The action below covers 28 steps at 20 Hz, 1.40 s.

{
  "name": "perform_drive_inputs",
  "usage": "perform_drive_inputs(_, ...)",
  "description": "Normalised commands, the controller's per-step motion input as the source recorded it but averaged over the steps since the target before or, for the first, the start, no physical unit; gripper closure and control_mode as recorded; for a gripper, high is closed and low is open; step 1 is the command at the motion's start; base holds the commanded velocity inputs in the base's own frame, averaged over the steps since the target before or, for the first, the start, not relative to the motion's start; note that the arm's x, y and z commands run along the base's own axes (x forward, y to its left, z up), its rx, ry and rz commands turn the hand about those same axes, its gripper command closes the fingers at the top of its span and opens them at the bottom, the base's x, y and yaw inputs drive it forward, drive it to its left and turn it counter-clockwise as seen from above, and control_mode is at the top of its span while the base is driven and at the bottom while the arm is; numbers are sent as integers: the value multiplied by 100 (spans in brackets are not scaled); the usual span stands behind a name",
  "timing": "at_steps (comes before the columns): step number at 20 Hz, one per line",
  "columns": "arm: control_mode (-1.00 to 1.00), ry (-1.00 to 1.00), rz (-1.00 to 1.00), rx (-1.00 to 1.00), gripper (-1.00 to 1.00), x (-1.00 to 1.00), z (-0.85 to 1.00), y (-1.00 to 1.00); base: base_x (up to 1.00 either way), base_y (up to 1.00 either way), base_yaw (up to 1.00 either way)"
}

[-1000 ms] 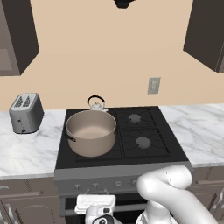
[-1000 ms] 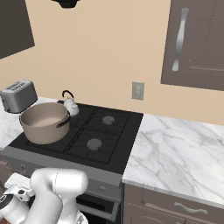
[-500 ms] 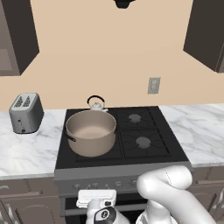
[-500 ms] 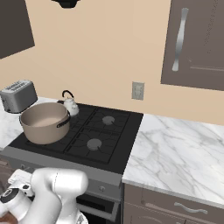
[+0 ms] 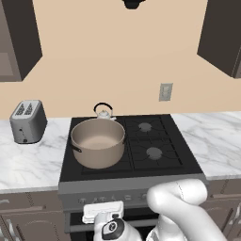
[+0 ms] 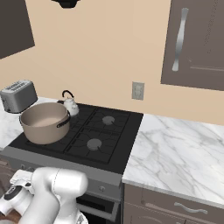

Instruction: Pick the kettle from the cabinet and place it on a stove burner. Then pick the pot from the counter and place it on another stove burner. Finally, turn both burners on.

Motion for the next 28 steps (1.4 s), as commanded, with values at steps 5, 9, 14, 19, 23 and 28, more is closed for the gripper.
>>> perform_drive_inputs(5, -100, 0, 5, 2, -100, 16, -25, 1, 0, 0, 0)
perform_drive_inputs(9, -100, 0, 5, 1, -100, 8, -30, 1, 0, 0, 0)
perform_drive_inputs(14, -100, -1, 2, 4, -100, 0, -29, -6, 0, 0, 0)
perform_drive_inputs(19, -100, -3, 2, 5, -100, 0, -24, -6, 0, 0, 0)
perform_drive_inputs(23, -100, -2, 1, 4, -100, 0, -22, -2, 0, 0, 0)
perform_drive_inputs(28, -100, -4, 0, 8, -100, 0, -2, -14, 0, 0, 0)
